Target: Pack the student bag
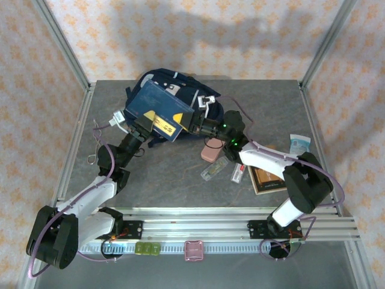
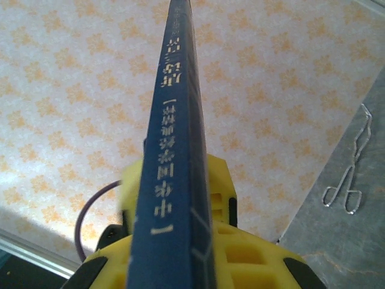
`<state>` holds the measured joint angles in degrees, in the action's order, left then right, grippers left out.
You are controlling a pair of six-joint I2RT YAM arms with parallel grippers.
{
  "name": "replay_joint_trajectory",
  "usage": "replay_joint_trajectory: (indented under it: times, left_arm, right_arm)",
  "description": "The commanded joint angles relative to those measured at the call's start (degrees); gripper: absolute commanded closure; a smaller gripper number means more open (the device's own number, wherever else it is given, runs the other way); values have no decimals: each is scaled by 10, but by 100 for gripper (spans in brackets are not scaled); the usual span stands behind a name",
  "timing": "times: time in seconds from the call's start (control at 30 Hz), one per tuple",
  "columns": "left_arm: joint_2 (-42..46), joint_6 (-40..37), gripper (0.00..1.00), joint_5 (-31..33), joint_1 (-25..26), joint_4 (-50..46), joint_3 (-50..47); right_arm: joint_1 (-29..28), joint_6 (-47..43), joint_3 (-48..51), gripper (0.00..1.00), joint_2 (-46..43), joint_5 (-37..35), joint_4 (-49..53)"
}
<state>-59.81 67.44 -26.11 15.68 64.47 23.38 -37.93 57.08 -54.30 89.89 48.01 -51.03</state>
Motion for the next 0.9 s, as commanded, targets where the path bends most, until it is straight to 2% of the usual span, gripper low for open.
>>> replay_joint_trajectory:
  times: [0.0,0.07,0.17,0.3,0.4,0.5,0.57,0.63,0.87]
  left_arm:
    - [15,-41,39,0,3,-37,20]
    - [24,-110,36,6,5,-163,47]
    - [10,-204,36,37,11,-329,90]
    - [-58,-272,37,43,22,-433,145]
    - [-135,-305,38,53,34,-504,212]
    - [-226,-375,37,116,66,-617,319]
    - [-295,-405,35,134,79,-678,395]
    - [-361,-421,34,137,86,-724,464]
    - [-565,-492,35,260,131,-882,713]
  right_arm:
    - [27,-23,-8,100,-25,-13,36]
    - [57,-30,7,100,-54,-20,52]
    - [105,-73,23,100,-110,-51,129]
    - [167,-114,42,100,-177,-101,235]
    - [210,-133,61,100,-218,-134,290]
    - [237,-154,78,100,-263,-184,341]
    - [245,-172,83,100,-282,-220,374]
    - [254,-176,92,100,-295,-229,385]
    - [259,-188,121,100,-335,-247,397]
